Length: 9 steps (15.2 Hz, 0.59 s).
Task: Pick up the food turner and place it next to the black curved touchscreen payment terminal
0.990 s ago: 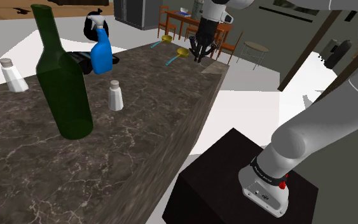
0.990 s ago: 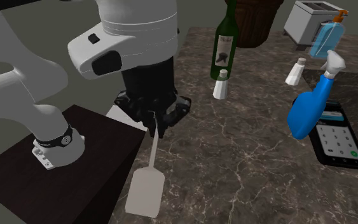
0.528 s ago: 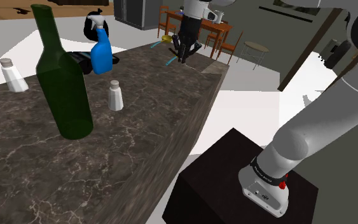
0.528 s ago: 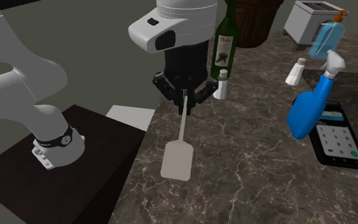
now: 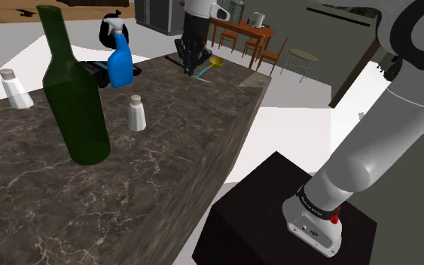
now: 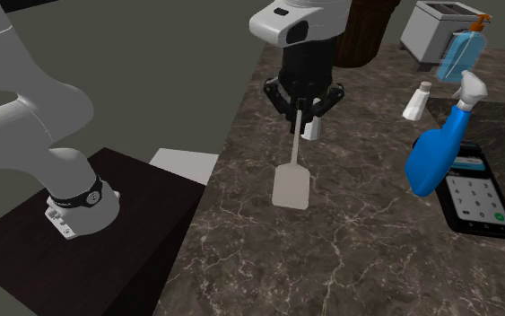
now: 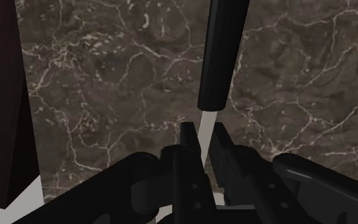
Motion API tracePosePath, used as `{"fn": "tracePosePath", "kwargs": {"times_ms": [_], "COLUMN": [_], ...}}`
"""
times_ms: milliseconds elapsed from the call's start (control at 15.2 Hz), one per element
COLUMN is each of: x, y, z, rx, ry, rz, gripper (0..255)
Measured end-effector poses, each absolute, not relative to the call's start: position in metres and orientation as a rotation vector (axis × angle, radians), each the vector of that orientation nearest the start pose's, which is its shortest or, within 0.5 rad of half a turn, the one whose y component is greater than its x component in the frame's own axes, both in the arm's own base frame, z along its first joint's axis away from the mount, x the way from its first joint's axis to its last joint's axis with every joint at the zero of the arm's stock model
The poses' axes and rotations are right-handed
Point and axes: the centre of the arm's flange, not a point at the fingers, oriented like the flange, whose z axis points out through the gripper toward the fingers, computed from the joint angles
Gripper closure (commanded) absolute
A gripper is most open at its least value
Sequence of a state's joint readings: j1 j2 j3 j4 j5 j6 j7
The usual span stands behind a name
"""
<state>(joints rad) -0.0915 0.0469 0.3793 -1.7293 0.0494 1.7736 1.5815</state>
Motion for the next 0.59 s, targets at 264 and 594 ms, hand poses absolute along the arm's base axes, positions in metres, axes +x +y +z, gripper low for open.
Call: {"fn": "tracePosePath", "kwargs": {"times_ms": [264, 594], "x": [0.57, 0.584], "y": [0.215, 0.278], "z": [0.543, 0.543], "rx": [-2.465, -2.465], "ry": [1.882, 1.881], "rz": [0.083, 0.082], "gripper": [255, 255]}}
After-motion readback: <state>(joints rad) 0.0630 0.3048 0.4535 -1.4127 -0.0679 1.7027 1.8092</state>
